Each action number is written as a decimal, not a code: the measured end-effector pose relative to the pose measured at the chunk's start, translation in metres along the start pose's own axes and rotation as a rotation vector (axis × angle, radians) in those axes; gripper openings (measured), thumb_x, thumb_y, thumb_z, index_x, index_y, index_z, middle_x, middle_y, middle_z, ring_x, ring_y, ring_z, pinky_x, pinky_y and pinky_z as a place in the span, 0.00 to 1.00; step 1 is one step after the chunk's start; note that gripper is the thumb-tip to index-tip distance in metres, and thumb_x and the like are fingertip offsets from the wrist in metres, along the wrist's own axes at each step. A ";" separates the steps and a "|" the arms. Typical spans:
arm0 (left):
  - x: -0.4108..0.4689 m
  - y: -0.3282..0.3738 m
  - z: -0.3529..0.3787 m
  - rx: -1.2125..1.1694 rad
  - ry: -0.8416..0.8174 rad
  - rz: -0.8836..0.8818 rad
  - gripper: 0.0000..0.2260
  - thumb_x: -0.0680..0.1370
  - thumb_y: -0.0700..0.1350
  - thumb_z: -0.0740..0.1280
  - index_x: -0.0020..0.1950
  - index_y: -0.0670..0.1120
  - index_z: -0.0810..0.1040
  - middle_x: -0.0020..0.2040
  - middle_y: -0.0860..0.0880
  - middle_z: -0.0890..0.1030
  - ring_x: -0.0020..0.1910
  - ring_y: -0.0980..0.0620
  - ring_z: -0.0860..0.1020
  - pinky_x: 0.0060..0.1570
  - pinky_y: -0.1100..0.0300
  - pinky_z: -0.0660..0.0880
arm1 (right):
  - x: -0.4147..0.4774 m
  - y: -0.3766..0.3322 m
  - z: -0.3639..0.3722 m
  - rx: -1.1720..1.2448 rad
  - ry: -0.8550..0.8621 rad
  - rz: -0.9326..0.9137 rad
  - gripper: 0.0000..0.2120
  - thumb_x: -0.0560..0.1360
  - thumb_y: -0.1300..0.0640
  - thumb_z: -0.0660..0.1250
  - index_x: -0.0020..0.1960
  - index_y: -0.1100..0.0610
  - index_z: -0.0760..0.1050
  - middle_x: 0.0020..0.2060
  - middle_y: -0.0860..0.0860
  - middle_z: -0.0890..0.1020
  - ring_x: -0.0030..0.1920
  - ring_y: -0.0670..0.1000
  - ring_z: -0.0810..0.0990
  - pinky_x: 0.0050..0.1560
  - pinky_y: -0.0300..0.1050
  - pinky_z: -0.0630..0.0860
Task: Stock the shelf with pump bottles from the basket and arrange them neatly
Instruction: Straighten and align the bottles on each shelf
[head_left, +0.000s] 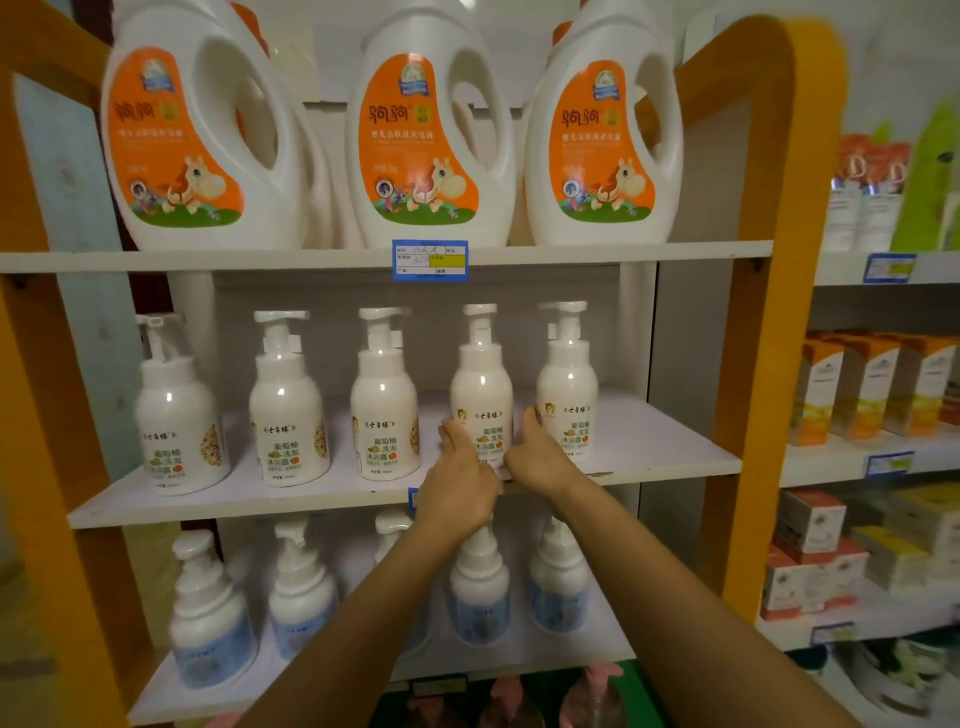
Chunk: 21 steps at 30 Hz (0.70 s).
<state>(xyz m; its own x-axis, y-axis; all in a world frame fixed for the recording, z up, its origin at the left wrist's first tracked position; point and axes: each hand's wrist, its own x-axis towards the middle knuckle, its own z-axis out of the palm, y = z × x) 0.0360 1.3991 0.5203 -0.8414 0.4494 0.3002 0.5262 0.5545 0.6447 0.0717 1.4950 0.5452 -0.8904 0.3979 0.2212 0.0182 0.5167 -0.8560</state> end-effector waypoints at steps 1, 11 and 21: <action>0.000 0.000 0.000 -0.012 -0.003 0.000 0.30 0.77 0.41 0.54 0.74 0.41 0.40 0.74 0.39 0.60 0.62 0.41 0.73 0.61 0.46 0.72 | 0.000 0.000 -0.001 -0.006 0.001 0.005 0.14 0.74 0.69 0.57 0.57 0.62 0.59 0.57 0.59 0.74 0.57 0.57 0.75 0.53 0.42 0.71; -0.029 0.046 0.025 0.000 0.148 0.296 0.30 0.75 0.34 0.58 0.74 0.47 0.53 0.76 0.47 0.56 0.75 0.50 0.57 0.73 0.51 0.60 | -0.021 0.040 -0.037 0.128 0.422 -0.076 0.11 0.74 0.69 0.58 0.47 0.55 0.72 0.48 0.53 0.78 0.53 0.54 0.78 0.55 0.48 0.76; 0.010 0.064 0.059 -0.110 0.021 0.015 0.32 0.76 0.43 0.62 0.73 0.40 0.48 0.68 0.40 0.69 0.62 0.41 0.73 0.60 0.46 0.74 | -0.011 0.048 -0.057 -0.114 0.172 -0.078 0.33 0.76 0.56 0.62 0.74 0.53 0.48 0.67 0.59 0.71 0.65 0.61 0.71 0.64 0.59 0.70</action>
<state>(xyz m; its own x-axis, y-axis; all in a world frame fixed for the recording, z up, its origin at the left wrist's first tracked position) 0.0684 1.4800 0.5231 -0.8367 0.4415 0.3242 0.5227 0.4668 0.7133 0.1080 1.5588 0.5278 -0.8007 0.4718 0.3691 0.0125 0.6292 -0.7772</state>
